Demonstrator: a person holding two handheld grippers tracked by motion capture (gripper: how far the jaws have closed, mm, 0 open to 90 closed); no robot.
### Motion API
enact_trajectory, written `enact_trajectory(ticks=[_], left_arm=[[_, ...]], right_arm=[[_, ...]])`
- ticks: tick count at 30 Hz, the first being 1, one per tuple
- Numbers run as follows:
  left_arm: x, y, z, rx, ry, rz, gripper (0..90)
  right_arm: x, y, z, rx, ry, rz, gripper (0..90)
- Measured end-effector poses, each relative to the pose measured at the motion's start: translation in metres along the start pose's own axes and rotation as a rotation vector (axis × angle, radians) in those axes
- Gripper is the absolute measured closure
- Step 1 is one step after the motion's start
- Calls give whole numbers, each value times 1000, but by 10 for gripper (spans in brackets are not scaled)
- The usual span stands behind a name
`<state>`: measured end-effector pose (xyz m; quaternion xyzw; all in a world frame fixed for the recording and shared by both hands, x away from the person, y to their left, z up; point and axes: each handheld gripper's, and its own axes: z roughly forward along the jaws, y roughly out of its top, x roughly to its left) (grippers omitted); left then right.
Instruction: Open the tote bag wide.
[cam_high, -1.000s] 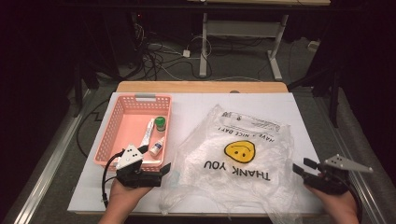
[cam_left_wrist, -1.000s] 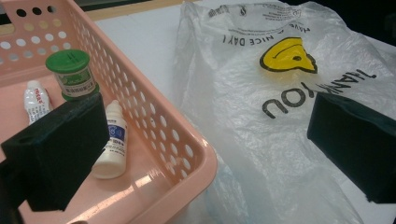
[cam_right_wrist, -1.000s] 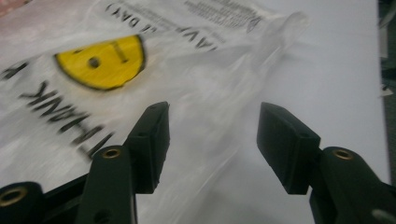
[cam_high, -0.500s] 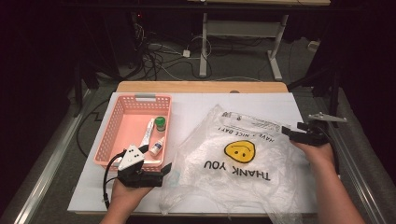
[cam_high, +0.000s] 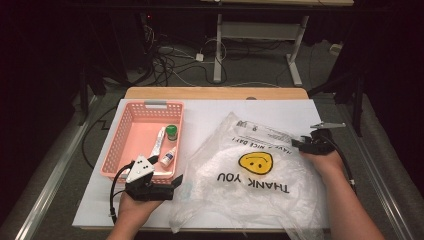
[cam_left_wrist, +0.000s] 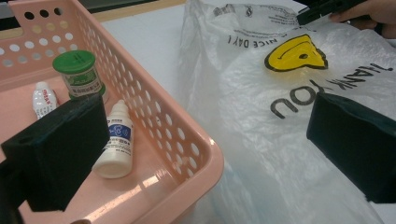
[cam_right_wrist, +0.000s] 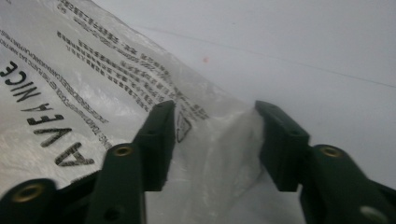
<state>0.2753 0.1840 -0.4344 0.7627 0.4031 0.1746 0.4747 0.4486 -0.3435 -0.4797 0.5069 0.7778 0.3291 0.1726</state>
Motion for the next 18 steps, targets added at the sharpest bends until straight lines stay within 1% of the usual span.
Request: enact_trajectory(ticks=[1, 2, 3, 4, 5, 6, 7, 9, 10, 11, 12, 13, 14, 16, 17, 18], left_arm=[[-1, 0, 0, 1, -1, 4, 0], [-1, 0, 0, 0, -1, 6, 0], [-2, 0, 0, -1, -2, 8, 0], [-2, 1, -1, -2, -3, 12, 0], [-2, 1, -1, -2, -3, 12, 0], [-3, 1, -1, -3, -4, 11, 0], [-3, 1, -1, -3, -4, 11, 0], [-3, 1, 0, -4, -5, 11, 0], [-3, 1, 0, -5, -6, 11, 0], [-3, 1, 0, -5, -8, 12, 0], [-3, 1, 0, -5, -9, 13, 0], [-3, 1, 0, -5, -11, 11, 0], [-3, 1, 0, -5, -15, 9, 0], [-3, 2, 0, -10, -22, 7, 0], [-3, 2, 0, -12, -23, 8, 0], [-3, 3, 0, -17, -22, 8, 0]], right_arm=[[0, 0, 0, 0, 0, 0, 610], [3, -2, -2, 0, 38, -19, 813], [3, -2, -2, 0, 38, -19, 813], [7, -1, -4, -22, 8, -55, 882], [7, -1, -4, -22, 8, -55, 882], [6, 1, -7, -62, -7, -39, 889], [4, 4, -9, -72, -28, -38, 890], [-2, 9, -11, -87, -66, -17, 890], [-2, 9, -11, -87, -66, -17, 890], [-7, 12, -13, -98, -88, -3, 890], [-18, 17, -15, -119, -128, 40, 891], [-24, 19, -16, -127, -148, 58, 891], [-24, 19, -16, -127, -148, 58, 891], [-36, 21, -17, -142, -188, 83, 891], [-43, 20, -18, -157, -207, 115, 891], [-47, 20, -18, -160, -217, 137, 891]])
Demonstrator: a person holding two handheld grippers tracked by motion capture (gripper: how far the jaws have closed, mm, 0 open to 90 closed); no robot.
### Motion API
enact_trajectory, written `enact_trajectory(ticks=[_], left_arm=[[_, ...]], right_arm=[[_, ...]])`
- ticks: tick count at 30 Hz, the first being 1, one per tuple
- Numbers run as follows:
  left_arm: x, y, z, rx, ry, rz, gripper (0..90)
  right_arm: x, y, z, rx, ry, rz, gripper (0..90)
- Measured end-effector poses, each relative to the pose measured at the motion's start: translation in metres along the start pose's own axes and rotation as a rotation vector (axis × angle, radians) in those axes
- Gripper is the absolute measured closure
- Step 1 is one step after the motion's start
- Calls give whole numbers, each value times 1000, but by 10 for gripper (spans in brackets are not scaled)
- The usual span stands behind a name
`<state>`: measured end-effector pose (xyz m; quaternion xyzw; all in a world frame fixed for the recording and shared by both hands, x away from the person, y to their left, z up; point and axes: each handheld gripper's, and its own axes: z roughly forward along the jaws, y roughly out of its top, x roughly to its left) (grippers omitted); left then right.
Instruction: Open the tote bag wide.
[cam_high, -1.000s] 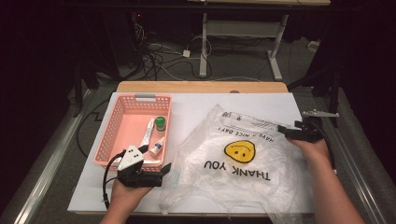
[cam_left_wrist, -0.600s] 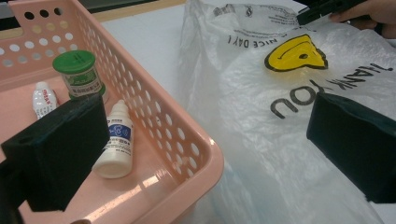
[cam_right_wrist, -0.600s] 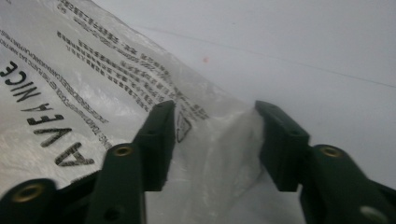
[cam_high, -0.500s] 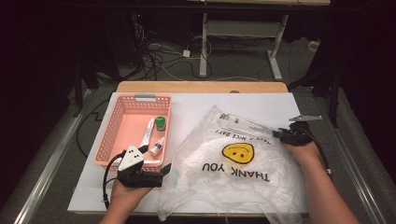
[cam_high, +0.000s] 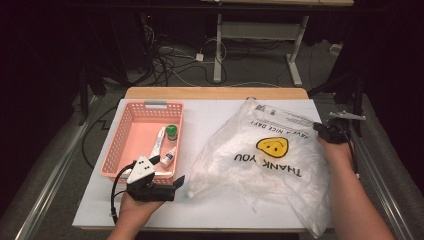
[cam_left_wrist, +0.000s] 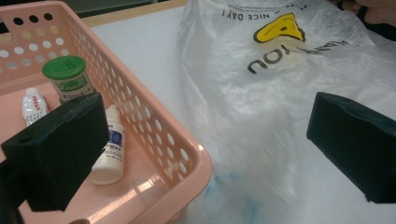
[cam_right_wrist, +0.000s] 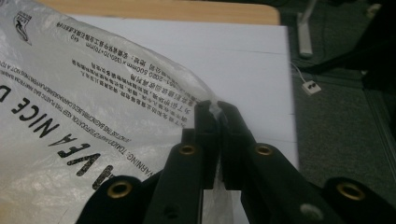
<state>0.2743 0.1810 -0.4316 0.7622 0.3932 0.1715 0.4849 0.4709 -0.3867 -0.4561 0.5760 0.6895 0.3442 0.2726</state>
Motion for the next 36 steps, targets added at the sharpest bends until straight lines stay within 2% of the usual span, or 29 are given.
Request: enact_trajectory(ticks=[2, 4, 11, 15, 16, 17, 19, 20, 21, 22, 24, 25, 27, 29, 31, 32, 34, 36], left_arm=[[0, 0, 0, -3, 3, -1, 0], [1, 0, 0, -2, 6, -1, 0], [3, 0, 0, -9, 1, -8, 0], [5, -2, 2, 1, 5, -2, 0], [5, -3, 1, 0, 4, -7, 0], [6, -3, 1, 1, 6, -9, 0], [8, -3, -1, -5, 2, -15, 0], [9, -3, -1, -10, 3, -19, 0], [9, -3, -2, -12, 4, -20, 0], [10, -4, -2, -12, 3, -19, 0], [11, -4, -3, -11, 12, -18, 0], [12, -4, -2, -8, 13, -20, 0], [14, -5, -1, -6, 5, -33, 0], [15, -5, -1, 7, -9, -37, 0], [14, -4, -1, 9, -6, -35, 0], [14, -4, -1, 10, -3, -33, 0], [14, -4, -2, 9, 3, -32, 0], [14, -4, -3, 10, 4, -31, 0]], right_arm=[[-15, -2, 2, 1, -44, 50, 891], [-19, -5, 0, 10, -44, 60, 891], [-13, -22, -21, -5, -29, 25, 867], [1, -43, -38, 2, 0, -1, 776], [1, -43, -38, 2, 0, -1, 776], [3, -46, -41, 1, 12, -3, 722], [5, -52, -51, -13, 70, 34, 585], [7, -56, -65, -46, 98, 24, 507], [7, -56, -65, -46, 98, 24, 507], [10, -60, -81, -77, 105, -4, 467], [13, -64, -96, -100, 120, -17, 436], [13, -64, -96, -100, 120, -17, 436], [23, -71, -112, -111, 138, -68, 382], [33, -75, -118, -108, 163, -96, 344], [43, -79, -120, -99, 204, -125, 316], [43, -79, -120, -99, 204, -125, 316], [57, -80, -120, -88, 244, -160, 289], [61, -80, -120, -95, 259, -165, 278]])
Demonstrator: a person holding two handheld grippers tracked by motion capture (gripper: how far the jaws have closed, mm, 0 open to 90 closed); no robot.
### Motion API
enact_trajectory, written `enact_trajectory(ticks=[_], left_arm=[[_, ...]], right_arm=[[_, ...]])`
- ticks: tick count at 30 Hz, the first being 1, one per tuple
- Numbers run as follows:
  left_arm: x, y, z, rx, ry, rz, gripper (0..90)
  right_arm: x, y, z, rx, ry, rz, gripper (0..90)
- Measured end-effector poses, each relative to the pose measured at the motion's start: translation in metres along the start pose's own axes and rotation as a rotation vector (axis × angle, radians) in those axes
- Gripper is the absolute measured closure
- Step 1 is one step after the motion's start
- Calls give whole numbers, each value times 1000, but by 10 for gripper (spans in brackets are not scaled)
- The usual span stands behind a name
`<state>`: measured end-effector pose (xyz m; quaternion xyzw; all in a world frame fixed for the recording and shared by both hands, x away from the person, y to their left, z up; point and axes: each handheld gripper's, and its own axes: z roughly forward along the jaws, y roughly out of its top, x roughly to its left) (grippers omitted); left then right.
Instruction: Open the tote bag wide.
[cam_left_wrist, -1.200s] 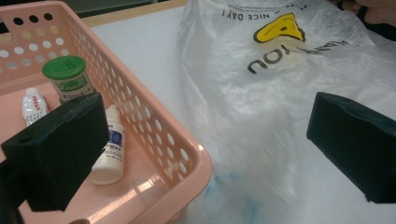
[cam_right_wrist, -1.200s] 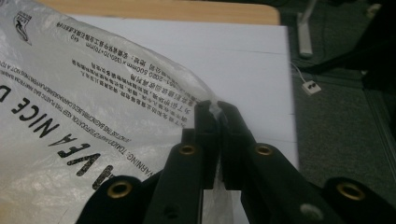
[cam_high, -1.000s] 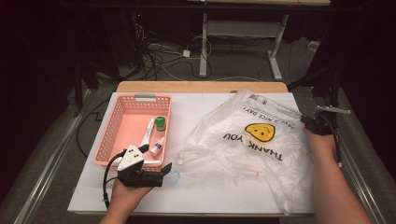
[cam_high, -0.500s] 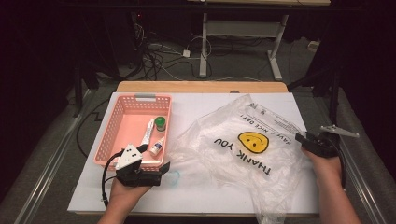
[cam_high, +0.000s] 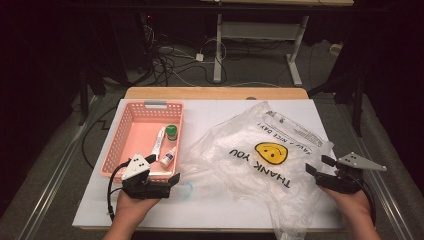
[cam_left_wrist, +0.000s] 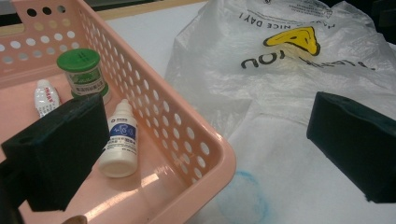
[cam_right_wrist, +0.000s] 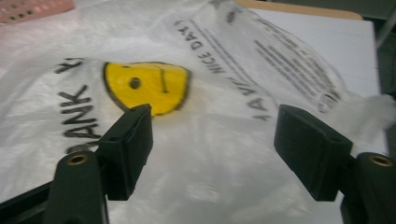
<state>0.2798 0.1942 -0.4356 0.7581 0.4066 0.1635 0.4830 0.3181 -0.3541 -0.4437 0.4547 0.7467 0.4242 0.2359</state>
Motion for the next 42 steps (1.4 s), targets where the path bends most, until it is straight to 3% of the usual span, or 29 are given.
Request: enact_trajectory(ticks=[1, 10, 13, 14, 26, 30, 33, 38, 42], left_arm=[[0, 0, 0, 2, 0, 2, 0], [2, -2, 1, 6, 7, 7, 0], [1, -2, 1, 5, 9, 8, 0], [1, -2, 1, 5, 9, 9, 0], [-3, -2, 3, 6, 3, 6, 0], [-3, -2, 3, 7, 5, 15, 0], [-2, -2, 4, 8, 4, 16, 0], [-2, -3, 5, 13, 2, 21, 0], [-3, -2, 5, 9, -3, 27, 0]], right_arm=[[7, 3, 1, -11, 42, 2, 258], [38, 15, 10, -23, 96, -65, 152], [50, 19, 18, -16, 121, -93, 73], [58, 22, 24, -9, 138, -105, 3], [93, 50, 46, -4, 197, -175, 5], [101, 50, 51, 2, 228, -188, 19], [114, 39, 60, 61, 263, -227, 69], [123, 32, 62, 96, 309, -236, 166], [134, 25, 69, 159, 352, -261, 222]])
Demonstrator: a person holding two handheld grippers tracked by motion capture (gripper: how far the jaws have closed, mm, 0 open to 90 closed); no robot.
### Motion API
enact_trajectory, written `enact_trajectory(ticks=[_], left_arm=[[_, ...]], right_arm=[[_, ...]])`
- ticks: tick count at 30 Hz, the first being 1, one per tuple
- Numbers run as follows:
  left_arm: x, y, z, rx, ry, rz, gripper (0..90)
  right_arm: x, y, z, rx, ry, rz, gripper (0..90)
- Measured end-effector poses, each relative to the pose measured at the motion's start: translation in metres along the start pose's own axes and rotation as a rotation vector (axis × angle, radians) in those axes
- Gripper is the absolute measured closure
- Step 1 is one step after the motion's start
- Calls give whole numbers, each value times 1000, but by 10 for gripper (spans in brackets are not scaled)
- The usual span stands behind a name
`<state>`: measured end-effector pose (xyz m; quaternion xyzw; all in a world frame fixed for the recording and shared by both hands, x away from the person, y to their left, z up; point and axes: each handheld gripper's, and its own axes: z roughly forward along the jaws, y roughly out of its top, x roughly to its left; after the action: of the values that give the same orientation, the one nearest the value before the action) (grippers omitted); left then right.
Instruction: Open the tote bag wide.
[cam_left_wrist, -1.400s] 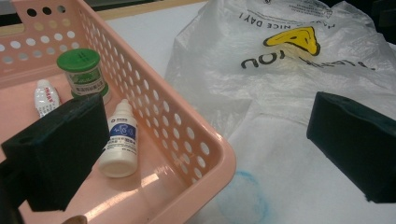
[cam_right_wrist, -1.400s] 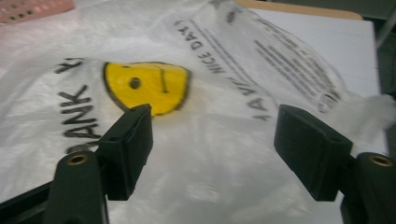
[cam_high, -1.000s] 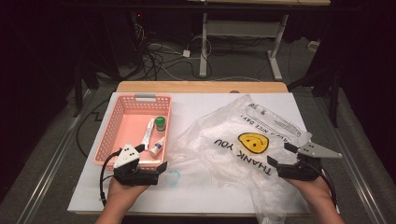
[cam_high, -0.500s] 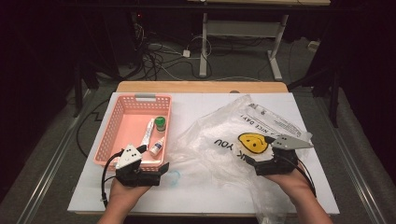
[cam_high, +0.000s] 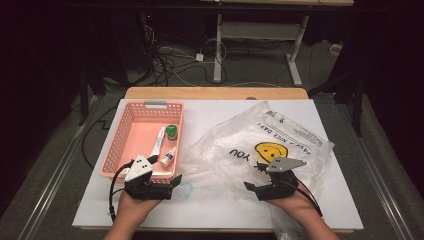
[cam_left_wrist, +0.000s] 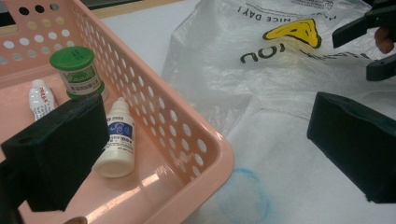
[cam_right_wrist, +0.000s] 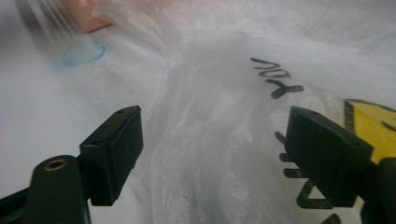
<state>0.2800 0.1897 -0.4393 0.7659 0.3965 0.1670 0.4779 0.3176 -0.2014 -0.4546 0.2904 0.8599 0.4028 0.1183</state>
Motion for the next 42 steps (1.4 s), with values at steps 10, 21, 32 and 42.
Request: enact_trajectory(ticks=[10, 21, 32, 42], left_arm=[[0, 1, -2, -12, -1, -6, 0], [-2, 1, -3, -11, -2, -1, 0], [-1, 1, -3, -10, 3, -3, 0], [-3, 2, -2, -6, 2, 1, 0]], right_arm=[[8, -8, 31, 157, 4, -64, 247], [-4, -9, 34, 117, -42, -6, 511], [1, -7, 36, 118, -35, -75, 730], [0, -8, 36, 109, -41, -63, 871]])
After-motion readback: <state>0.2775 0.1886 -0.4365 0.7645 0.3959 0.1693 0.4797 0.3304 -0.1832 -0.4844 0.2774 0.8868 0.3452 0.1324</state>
